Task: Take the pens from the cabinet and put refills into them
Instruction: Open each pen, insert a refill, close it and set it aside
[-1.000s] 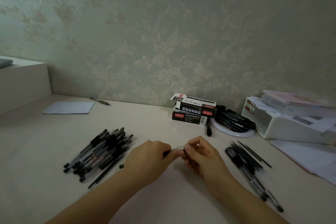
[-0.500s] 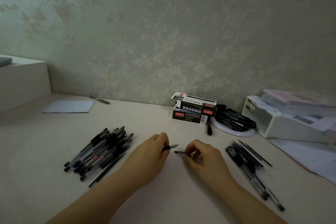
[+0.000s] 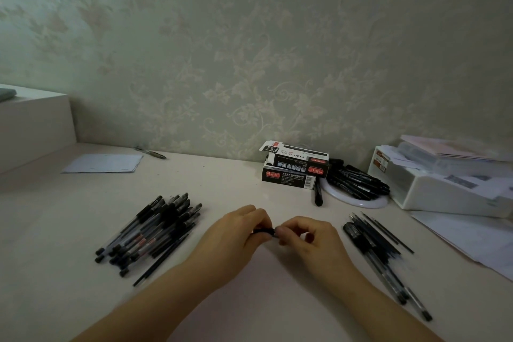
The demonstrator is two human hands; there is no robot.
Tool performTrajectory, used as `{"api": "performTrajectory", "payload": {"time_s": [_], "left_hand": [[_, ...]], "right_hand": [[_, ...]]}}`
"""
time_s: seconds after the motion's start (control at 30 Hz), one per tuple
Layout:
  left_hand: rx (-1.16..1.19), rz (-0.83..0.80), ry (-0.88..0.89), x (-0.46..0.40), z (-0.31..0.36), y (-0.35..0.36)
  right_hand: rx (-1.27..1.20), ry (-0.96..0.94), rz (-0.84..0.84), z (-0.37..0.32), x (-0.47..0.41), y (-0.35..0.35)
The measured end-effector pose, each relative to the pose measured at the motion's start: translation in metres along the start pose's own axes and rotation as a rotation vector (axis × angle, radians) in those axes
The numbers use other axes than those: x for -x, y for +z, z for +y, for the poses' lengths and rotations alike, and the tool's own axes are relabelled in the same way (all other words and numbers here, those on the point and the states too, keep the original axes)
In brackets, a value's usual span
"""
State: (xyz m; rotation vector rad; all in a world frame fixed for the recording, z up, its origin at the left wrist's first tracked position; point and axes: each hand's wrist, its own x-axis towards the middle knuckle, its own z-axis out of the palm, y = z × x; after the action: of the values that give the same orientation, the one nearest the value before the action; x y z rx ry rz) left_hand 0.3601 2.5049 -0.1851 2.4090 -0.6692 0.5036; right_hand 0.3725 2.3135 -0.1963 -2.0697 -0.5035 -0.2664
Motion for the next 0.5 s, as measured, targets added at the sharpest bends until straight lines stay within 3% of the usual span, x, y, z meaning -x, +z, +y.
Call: {"api": "performTrajectory", "payload": {"time_s": [0.5], "left_hand": [[0.003, -0.009, -0.021, 0.0002, -0.0027, 0.0022]], "right_hand": [[-0.061, 0.028, -0.005, 0.0028, -0.0009, -0.0007]]}}
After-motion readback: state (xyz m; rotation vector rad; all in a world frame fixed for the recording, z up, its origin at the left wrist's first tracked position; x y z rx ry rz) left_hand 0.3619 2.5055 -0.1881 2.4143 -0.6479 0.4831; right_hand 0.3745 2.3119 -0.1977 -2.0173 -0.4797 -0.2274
